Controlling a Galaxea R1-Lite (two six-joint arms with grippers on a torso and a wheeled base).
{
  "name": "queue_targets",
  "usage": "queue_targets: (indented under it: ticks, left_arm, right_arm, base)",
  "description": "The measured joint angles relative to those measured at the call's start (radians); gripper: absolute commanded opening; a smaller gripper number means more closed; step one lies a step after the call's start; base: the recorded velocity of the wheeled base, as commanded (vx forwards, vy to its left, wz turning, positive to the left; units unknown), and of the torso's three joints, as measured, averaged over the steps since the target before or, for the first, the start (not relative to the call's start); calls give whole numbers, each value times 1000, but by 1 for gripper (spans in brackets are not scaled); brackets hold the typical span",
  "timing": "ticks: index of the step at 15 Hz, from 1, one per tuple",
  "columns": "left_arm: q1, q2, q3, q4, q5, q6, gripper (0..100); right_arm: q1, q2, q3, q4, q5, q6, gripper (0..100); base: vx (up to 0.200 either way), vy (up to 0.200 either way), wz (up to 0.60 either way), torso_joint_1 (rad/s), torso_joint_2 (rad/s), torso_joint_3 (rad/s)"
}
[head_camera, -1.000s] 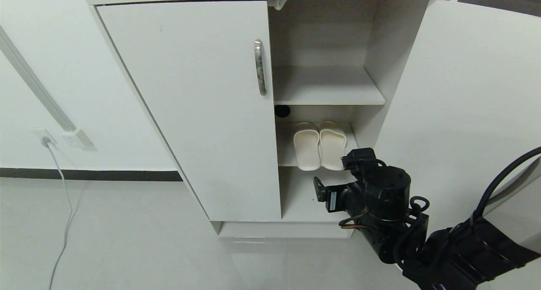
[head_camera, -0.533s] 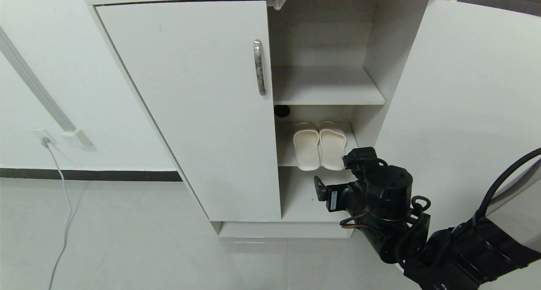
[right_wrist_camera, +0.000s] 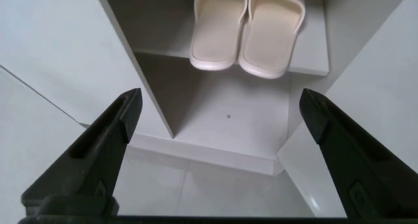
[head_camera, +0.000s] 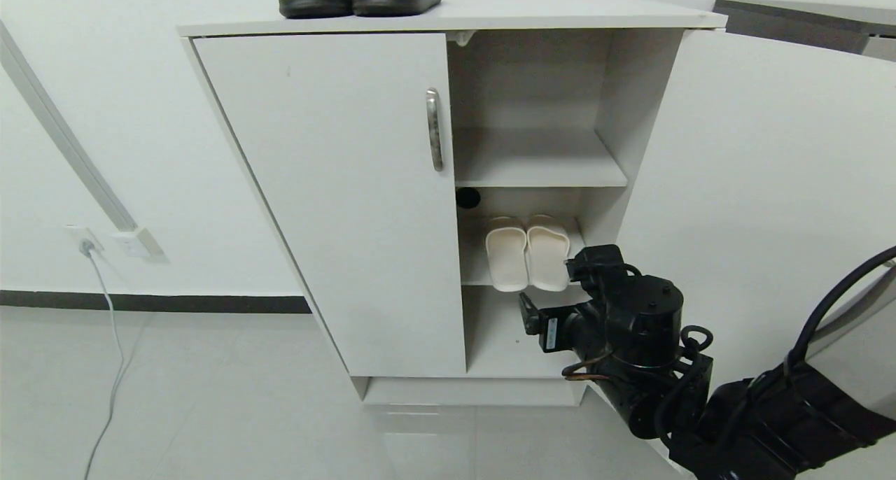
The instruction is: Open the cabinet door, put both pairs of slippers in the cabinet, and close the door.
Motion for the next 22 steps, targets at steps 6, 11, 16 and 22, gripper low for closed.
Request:
queue_targets:
  ticks: [6,11,16,22]
  left_arm:
    - [0,0,0,-1,1,1,0]
    - [0,0,2,-2,5,0,0]
    - [0,0,1,-2,3,0,0]
    - [-1,0,1,-2,2,0,0]
  right_arm:
    - [1,-3,8,-1,0,-1,100]
    - [0,-15,10,0,0,-2,100]
    - [-1,-17,11,0,0,-3,100]
    - [2,-16,10,-2,0,-3,100]
  base:
    - [0,0,0,2,5,164]
    - [0,0,0,0,0,0]
    - [0,0,0,0,0,0]
    - [0,200,0,5,2,4]
